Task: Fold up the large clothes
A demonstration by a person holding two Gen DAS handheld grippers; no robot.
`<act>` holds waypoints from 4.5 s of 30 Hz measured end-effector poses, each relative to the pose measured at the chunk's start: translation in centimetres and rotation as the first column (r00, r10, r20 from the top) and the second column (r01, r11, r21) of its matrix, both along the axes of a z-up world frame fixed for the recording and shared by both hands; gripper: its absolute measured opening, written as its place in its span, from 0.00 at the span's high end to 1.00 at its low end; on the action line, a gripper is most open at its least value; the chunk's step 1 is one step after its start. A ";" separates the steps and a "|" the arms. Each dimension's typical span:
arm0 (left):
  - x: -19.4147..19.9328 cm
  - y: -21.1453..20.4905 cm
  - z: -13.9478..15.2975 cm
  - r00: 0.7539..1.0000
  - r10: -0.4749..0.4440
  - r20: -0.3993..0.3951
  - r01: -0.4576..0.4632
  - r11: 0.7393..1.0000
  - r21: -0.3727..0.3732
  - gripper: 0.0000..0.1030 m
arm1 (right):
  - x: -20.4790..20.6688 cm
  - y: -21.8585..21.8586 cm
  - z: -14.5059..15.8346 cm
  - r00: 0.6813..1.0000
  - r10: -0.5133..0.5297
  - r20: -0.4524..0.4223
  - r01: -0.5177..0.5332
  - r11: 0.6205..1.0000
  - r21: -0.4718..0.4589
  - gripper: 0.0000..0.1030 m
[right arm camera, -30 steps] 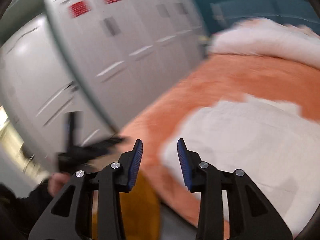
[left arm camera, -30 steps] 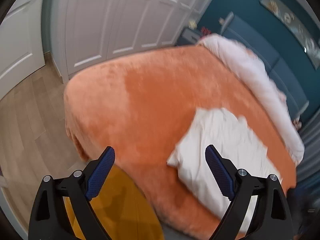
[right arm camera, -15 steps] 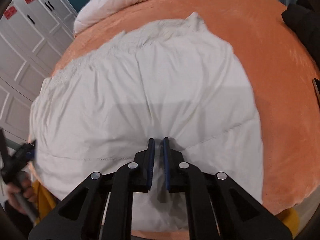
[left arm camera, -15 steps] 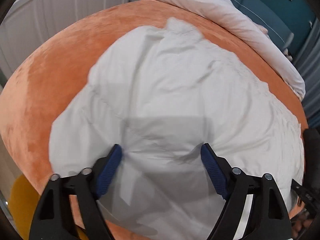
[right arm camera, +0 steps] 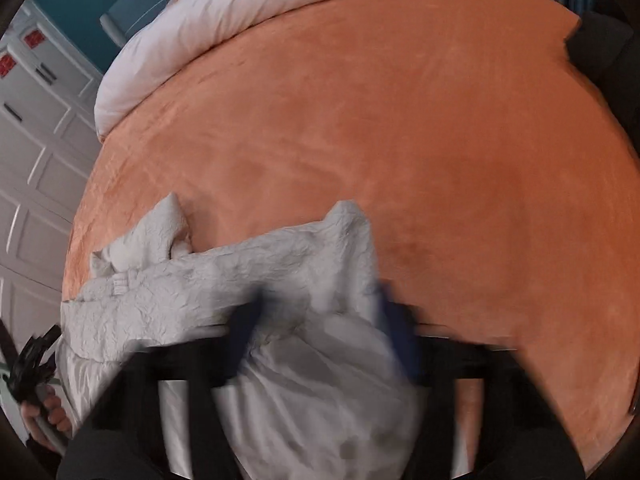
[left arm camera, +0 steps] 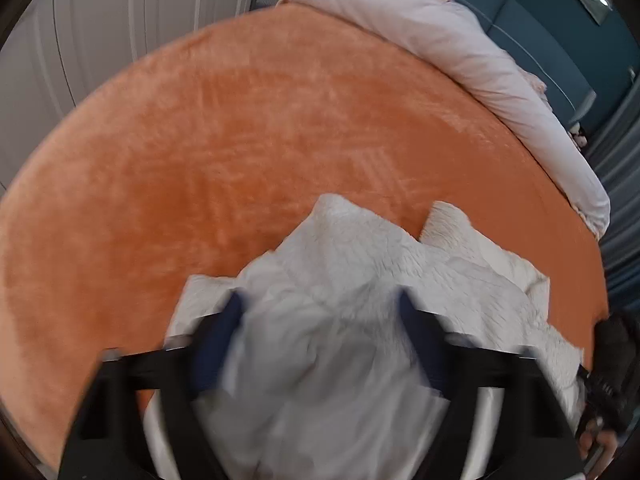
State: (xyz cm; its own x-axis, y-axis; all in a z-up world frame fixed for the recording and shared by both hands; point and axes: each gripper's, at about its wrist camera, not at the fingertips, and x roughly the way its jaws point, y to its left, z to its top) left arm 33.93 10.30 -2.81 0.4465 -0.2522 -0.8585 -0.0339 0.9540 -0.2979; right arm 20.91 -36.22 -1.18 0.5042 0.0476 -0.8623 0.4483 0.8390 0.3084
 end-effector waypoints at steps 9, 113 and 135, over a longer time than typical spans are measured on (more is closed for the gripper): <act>2.0 1.0 -2.1 0.998 0.047 0.052 -0.053 0.990 0.133 1.00 | 2.1 0.0 -0.9 0.996 0.038 0.079 -0.034 0.998 -0.054 0.87; -31.5 -33.8 6.7 0.520 -0.845 0.128 0.811 0.535 0.238 0.95 | -25.7 -1.7 -2.7 0.950 -0.137 0.282 -0.049 0.825 0.563 0.85; -31.5 -27.7 12.2 0.631 -0.712 0.309 0.709 0.690 0.144 0.33 | -14.4 -4.8 4.2 0.960 0.059 0.274 -0.116 0.974 0.197 0.87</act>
State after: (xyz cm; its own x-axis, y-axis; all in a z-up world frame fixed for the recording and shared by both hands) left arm 2.47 -17.42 9.41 0.3741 -0.6019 -0.7055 0.7490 0.6447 -0.1528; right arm 6.52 -41.01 2.98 0.6986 0.2661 -0.6642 0.2545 0.7752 0.5782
